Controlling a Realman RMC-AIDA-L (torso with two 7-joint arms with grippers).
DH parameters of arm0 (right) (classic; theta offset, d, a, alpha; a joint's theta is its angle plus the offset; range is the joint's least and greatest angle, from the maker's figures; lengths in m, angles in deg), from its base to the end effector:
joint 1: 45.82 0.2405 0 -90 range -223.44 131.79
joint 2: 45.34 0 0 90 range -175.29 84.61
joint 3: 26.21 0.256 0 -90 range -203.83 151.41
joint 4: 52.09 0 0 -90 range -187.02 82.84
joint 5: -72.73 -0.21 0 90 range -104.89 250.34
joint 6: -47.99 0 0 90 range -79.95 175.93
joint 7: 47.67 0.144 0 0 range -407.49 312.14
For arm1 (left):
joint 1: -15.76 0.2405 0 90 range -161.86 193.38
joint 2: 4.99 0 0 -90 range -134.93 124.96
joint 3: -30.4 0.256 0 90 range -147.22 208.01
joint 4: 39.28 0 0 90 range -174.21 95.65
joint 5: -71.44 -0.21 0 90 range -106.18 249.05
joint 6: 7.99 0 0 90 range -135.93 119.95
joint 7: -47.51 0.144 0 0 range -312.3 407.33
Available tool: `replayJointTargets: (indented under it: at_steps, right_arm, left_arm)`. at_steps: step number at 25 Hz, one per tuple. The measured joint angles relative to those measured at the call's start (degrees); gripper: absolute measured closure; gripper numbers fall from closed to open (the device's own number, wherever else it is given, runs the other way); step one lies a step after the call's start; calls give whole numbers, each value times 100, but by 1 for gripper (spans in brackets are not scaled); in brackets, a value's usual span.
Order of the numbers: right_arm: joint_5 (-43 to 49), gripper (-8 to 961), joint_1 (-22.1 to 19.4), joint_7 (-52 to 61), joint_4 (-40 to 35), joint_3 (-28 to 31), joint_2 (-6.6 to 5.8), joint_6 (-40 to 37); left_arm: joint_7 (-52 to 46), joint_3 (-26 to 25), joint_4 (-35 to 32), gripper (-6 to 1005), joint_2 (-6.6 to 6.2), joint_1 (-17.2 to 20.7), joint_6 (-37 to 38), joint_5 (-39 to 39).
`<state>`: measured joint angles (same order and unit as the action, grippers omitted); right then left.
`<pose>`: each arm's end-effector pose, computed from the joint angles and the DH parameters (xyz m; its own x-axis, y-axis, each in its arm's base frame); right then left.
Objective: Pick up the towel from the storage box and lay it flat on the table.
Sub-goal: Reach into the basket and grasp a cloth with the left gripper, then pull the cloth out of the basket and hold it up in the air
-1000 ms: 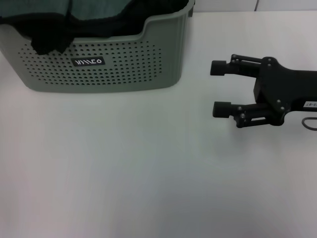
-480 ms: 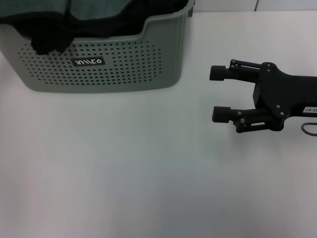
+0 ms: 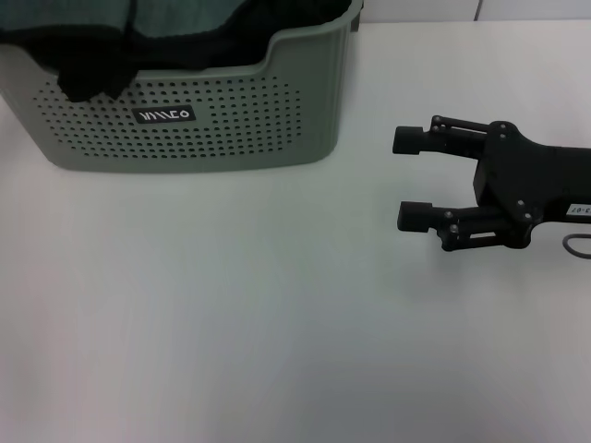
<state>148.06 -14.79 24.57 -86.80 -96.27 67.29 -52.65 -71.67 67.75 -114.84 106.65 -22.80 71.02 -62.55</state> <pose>0.1893 0.3152 0.0152 0.6737 -0.1077 -0.7311 -0.1083 -0.9930 0.0466 -0.1994 0.4218 0.1837 0.8573 0.3587 0.3692 0.5133 -0.5417 -0.6657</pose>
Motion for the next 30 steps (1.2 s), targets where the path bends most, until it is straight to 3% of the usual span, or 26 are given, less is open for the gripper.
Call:
replayJointTargets:
  at_steps: [7, 10, 13, 16, 17, 22, 30]
  right_arm:
    - [-48, 118, -48, -27, 0, 170, 6, -178]
    - [-50, 120, -109, -124, 0, 359, 13, -415]
    - [-52, 121, -200, -280, 0, 661, 15, -805]
    - [-54, 122, -288, -378, 0, 965, 15, -1142]
    - [-55, 123, -325, -422, -1, 1106, 16, -1270]
    - [-56, 125, -430, -508, 0, 1704, 45, -1582]
    - [-443, 128, -203, -143, 2, 1785, 118, -1945]
  left_arm:
    - [18, -11, 179, 779, -287, 263, 412, 1263]
    - [176, -49, 132, 858, -306, 447, 648, 1962]
    - [584, -54, 87, 953, -299, 809, 949, 3378]
    - [935, -54, 87, 954, -280, 1112, 1194, 4499]
    - [1099, -53, 86, 955, -260, 1255, 1332, 5058]
    - [1312, -54, -76, 953, -109, 1624, 1723, 6274]
    - [1316, -22, -974, 949, 350, 2102, 2022, 6798]
